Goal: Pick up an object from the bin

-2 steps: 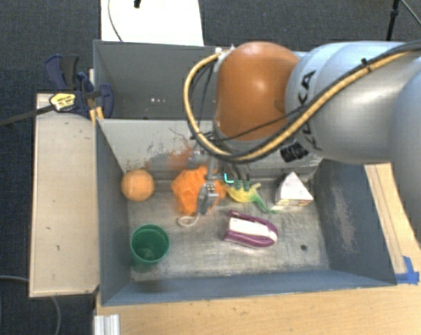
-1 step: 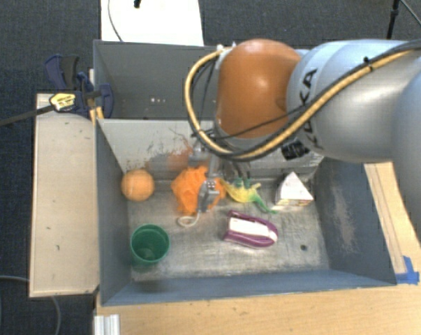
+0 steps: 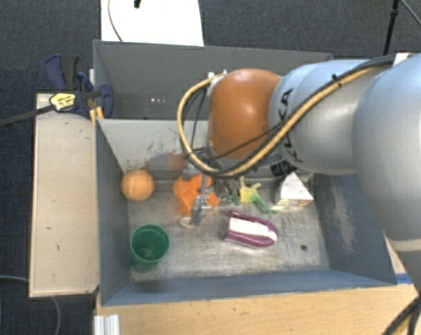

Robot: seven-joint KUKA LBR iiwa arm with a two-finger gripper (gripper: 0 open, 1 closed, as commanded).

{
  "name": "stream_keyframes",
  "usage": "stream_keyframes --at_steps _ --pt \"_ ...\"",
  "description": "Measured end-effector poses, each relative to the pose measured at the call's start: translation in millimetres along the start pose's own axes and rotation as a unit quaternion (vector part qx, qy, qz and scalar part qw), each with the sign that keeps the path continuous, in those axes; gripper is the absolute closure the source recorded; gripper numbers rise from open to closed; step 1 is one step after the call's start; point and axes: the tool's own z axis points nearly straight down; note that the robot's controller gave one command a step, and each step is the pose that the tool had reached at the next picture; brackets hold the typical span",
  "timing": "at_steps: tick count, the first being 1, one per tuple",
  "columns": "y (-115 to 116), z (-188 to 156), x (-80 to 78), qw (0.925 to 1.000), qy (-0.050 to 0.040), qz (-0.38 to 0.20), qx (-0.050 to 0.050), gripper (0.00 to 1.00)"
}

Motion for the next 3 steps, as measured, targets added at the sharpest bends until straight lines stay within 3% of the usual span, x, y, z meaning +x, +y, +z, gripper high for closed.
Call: stream_keyframes --at_steps 1,2,3 --pt "2 53 3.6 1.0 0.0021 -0.007 0.0 0.0" --pt "-22 -2 -10.8 0.9994 0.004 -0.035 0.001 0.0" --pt "-23 50 -16.5 0.9999 -0.0008 -0.013 0.0 0.0"
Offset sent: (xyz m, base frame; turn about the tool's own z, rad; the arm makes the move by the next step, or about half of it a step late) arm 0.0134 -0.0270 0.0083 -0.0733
